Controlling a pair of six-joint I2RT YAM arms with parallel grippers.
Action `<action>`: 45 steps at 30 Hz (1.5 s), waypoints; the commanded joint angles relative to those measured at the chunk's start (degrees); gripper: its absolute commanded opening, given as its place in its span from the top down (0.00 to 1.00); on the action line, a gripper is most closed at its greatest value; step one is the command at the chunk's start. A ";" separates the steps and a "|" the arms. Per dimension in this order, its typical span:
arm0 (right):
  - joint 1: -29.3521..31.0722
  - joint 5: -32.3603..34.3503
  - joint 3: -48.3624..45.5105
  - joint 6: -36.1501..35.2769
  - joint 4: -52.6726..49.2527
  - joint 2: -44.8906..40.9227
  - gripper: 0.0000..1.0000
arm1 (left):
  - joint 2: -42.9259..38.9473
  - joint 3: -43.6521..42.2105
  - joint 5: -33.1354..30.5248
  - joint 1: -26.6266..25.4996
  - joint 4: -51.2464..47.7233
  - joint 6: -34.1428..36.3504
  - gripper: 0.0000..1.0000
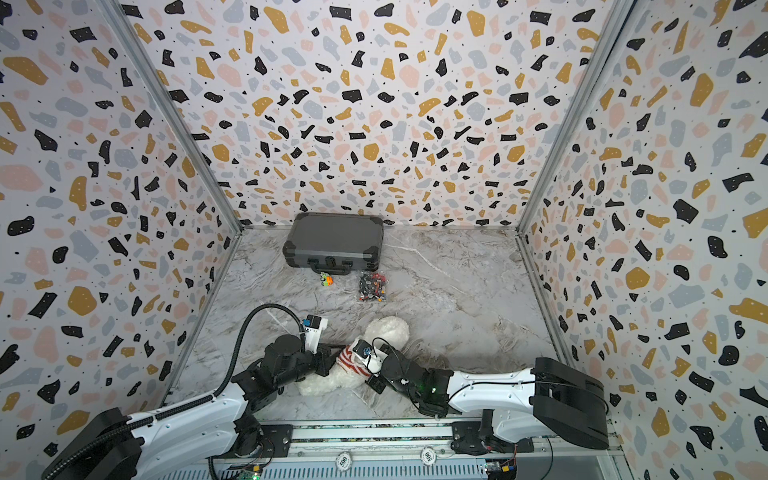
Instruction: Dress the teddy bear
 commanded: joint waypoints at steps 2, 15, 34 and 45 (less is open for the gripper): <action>0.90 -0.39 1.65 -4.37 -3.37 0.01 0.98 | 0.54 -0.60 0.80 0.08 0.02 -0.47 1.00; 0.82 -1.36 3.21 -8.35 -2.73 2.99 0.89 | 2.04 -0.55 1.19 0.06 0.97 -0.38 1.00; -2.13 -5.74 6.17 -9.17 -1.74 7.70 0.79 | 1.82 -1.20 1.91 0.06 2.14 -0.53 1.00; -6.41 -5.47 9.13 -4.79 -5.08 12.34 0.74 | 4.66 -0.15 2.85 -0.45 3.95 0.81 1.00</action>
